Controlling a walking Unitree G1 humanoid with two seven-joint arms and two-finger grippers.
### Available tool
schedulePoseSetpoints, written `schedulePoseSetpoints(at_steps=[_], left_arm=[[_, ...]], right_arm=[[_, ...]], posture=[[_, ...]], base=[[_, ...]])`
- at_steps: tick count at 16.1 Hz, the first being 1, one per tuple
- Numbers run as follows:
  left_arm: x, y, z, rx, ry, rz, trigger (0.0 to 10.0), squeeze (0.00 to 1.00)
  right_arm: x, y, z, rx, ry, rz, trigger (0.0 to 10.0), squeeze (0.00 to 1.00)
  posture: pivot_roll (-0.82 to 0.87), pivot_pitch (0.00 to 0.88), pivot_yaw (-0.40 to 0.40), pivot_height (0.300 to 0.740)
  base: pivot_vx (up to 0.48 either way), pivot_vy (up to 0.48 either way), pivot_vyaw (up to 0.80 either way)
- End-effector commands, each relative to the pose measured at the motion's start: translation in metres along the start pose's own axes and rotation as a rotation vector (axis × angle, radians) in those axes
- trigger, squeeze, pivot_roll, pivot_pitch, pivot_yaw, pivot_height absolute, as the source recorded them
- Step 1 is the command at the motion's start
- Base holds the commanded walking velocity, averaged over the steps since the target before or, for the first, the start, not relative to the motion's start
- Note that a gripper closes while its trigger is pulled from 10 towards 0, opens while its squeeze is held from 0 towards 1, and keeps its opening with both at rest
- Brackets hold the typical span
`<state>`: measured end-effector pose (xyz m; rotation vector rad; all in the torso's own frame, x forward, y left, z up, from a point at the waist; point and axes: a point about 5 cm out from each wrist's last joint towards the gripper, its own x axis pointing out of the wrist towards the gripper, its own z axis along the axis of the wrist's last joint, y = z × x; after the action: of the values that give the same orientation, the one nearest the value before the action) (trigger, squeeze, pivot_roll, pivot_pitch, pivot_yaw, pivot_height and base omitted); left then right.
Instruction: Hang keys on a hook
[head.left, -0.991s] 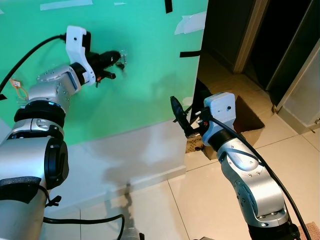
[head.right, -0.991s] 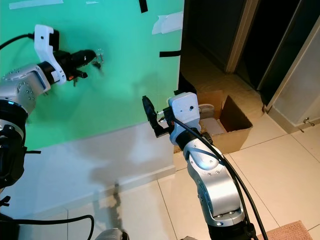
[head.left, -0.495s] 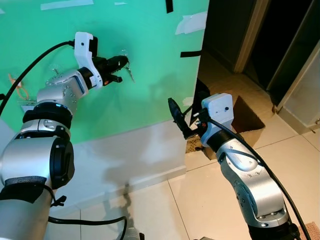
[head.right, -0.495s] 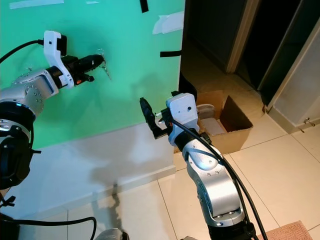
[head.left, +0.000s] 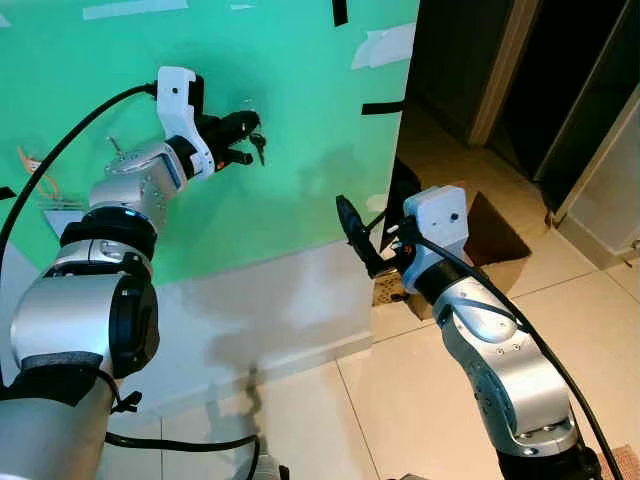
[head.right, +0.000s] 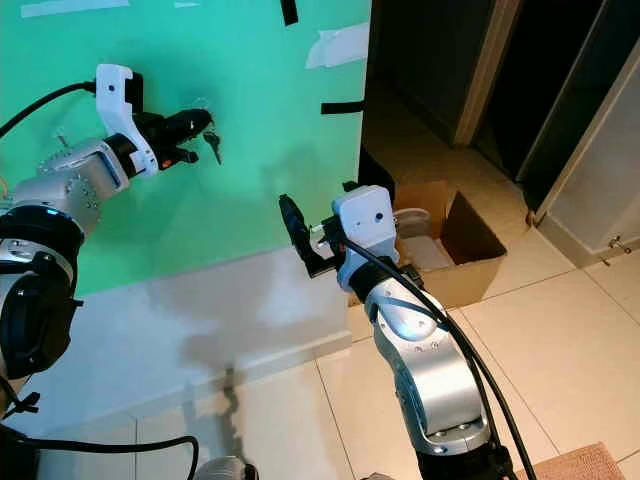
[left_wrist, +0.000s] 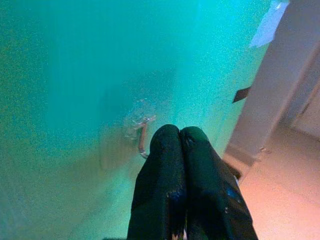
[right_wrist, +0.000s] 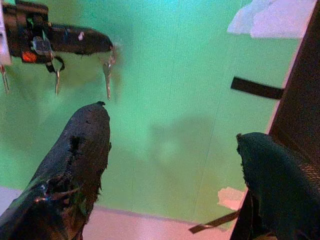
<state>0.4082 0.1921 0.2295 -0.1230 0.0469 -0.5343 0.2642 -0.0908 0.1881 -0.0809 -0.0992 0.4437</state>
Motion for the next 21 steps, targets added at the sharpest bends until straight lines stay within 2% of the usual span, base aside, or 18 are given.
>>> schedulePoseSetpoints(at_steps=[1,4,5,8,11,18,21], left_arm=[[0.002,-0.001,0.005,0.041,0.000,0.011,10.0,0.00],[0.002,0.002,0.006,0.089,-0.018,0.072,10.0,0.00],[0.001,0.003,0.010,0.152,-0.018,0.082,10.0,0.00],[0.001,0.002,0.006,0.247,0.016,0.067,10.0,0.00],[0.002,0.001,0.001,0.262,0.040,0.077,10.0,0.00],[-0.006,0.014,-0.004,0.386,0.113,0.182,10.0,0.00],[-0.006,0.013,-0.005,0.434,0.121,0.189,10.0,0.00]], right_arm=[[-0.001,0.001,0.002,0.000,-0.002,0.005,10.0,0.00],[-0.001,0.001,0.002,-0.002,-0.003,-0.003,10.0,0.00],[-0.001,0.000,0.002,-0.002,-0.004,-0.008,10.0,0.00],[-0.001,0.001,0.002,0.000,-0.002,-0.010,10.0,0.00],[0.000,0.001,0.002,-0.003,-0.002,-0.008,10.0,0.00],[0.000,0.001,0.001,-0.009,-0.001,-0.009,10.0,0.00],[0.001,0.001,0.002,-0.013,-0.004,-0.003,10.0,0.00]], posture=[[-0.08,0.000,0.093,0.740],[-0.08,0.000,0.095,0.740],[-0.08,0.000,0.099,0.740],[-0.08,0.000,0.097,0.740],[-0.07,0.000,0.095,0.740],[-0.07,0.000,0.094,0.740],[-0.07,0.000,0.089,0.740]], base=[[0.000,0.000,0.00],[0.000,0.000,0.00],[0.000,0.000,0.00],[0.000,0.000,0.00],[0.000,0.000,0.00],[0.000,0.000,0.00],[0.000,0.000,0.00]])
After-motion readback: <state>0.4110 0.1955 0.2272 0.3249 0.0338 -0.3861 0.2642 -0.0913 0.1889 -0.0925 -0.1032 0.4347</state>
